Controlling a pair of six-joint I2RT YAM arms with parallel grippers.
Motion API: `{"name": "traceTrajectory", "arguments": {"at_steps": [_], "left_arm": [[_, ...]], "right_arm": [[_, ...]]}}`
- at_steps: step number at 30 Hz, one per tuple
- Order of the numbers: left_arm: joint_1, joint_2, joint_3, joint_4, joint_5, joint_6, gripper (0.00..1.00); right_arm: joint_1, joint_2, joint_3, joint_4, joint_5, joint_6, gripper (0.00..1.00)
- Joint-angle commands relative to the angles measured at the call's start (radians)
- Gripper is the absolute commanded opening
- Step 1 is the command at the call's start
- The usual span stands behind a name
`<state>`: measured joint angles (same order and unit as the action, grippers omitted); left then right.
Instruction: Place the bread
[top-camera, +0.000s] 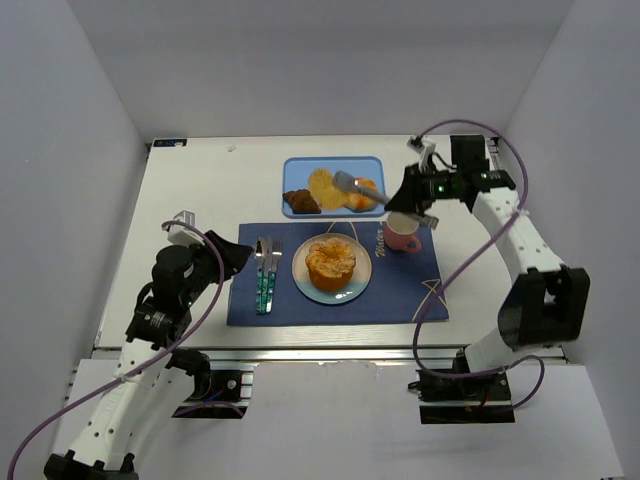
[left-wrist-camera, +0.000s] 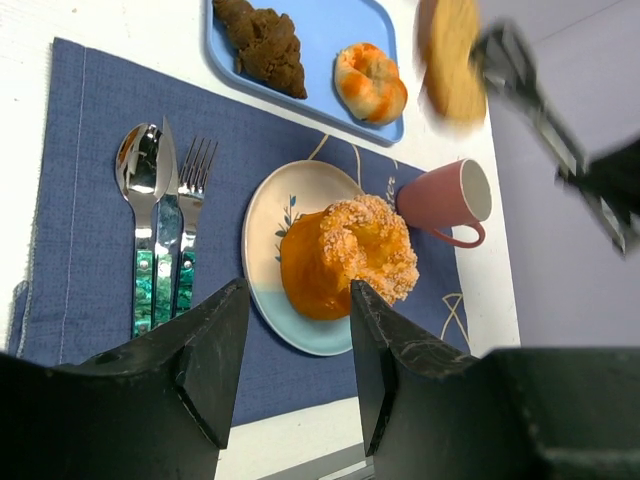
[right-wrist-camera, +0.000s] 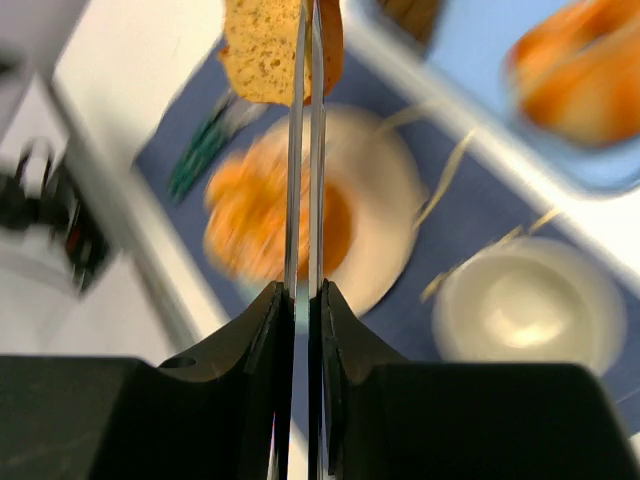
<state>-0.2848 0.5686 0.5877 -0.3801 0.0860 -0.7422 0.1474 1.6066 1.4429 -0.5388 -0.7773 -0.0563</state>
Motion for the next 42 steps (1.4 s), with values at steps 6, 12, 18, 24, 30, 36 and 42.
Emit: {"name": "traceTrajectory", "arguments": {"at_steps": [6,12,18,24,30,36,42], "left_arm": [[0.001,-0.006,-0.035,0.052,0.023,-0.009,0.55],[0.001,0.010,-0.037,0.073,0.034,-0.010,0.55],[-0.001,0.002,-0.034,0.066,0.028,-0.009,0.55],[0.001,-0.018,-0.034,0.049,0.014,-0.011,0.55],[0.001,-0.016,-0.040,0.052,0.014,-0.011,0.55],[-0.001,-0.012,-0.048,0.064,0.015,-0.008,0.55],[0.001,-0.004,-0.054,0.079,0.024,-0.013,0.55]], "right_arm": [[0.060,-0.350,-0.377,-0.220,-0.099,-0.356,0.10],[0.067,-0.383,-0.434,-0.245,-0.007,-0.369,0.18],[0.070,-0.341,-0.408,-0.236,0.016,-0.366,0.37],[0.069,-0.341,-0.354,-0.201,0.018,-0.329,0.44],[0.064,-0.346,-0.297,-0.125,0.023,-0.255,0.47],[0.063,-0.257,-0.242,-0.029,0.016,-0.150,0.46],[0.081,0.034,-0.081,0.066,0.029,0.080,0.46]]}}
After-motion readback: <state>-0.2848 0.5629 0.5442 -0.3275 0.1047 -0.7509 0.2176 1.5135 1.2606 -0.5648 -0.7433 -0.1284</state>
